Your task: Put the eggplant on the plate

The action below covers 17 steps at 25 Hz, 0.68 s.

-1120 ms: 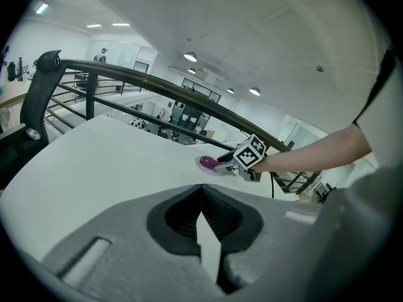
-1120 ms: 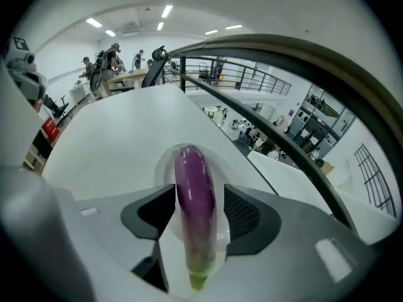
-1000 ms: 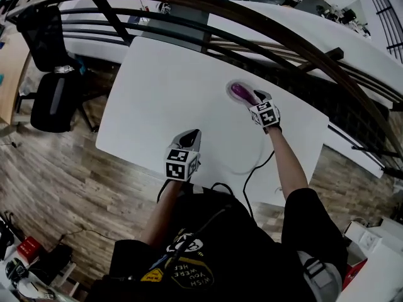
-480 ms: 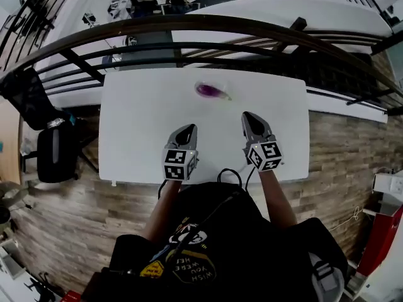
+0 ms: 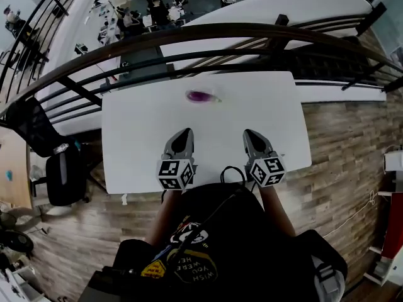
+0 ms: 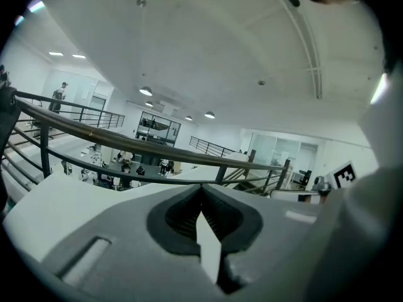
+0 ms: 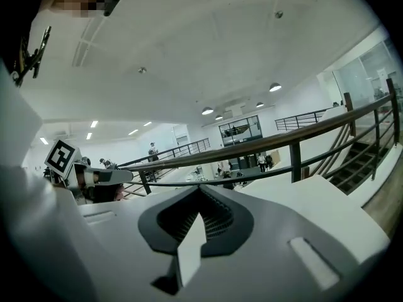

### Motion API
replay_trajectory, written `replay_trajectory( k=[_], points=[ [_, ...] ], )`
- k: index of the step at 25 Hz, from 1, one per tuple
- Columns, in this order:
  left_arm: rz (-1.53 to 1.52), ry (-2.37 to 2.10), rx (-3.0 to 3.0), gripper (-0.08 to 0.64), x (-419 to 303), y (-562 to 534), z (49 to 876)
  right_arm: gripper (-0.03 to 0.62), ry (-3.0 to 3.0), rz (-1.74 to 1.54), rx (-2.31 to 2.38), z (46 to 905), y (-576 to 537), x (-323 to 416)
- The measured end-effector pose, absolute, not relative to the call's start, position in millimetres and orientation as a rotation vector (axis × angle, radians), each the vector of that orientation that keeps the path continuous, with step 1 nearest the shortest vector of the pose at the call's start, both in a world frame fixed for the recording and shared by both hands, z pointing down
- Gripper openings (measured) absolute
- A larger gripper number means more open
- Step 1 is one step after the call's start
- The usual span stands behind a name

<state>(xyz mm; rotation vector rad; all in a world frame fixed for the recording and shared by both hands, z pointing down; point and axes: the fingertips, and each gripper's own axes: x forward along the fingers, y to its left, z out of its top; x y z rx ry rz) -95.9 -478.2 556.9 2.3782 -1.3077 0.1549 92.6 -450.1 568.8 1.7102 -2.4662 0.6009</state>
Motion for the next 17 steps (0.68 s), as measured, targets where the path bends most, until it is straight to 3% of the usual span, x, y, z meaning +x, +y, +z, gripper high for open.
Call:
replay_trajectory(
  k=[17],
  points=[
    [0.192,-1.328,2.382,0.005,-87,-472,554,0.002,-2.522,0.592,1.579,564,-449,78]
  ],
)
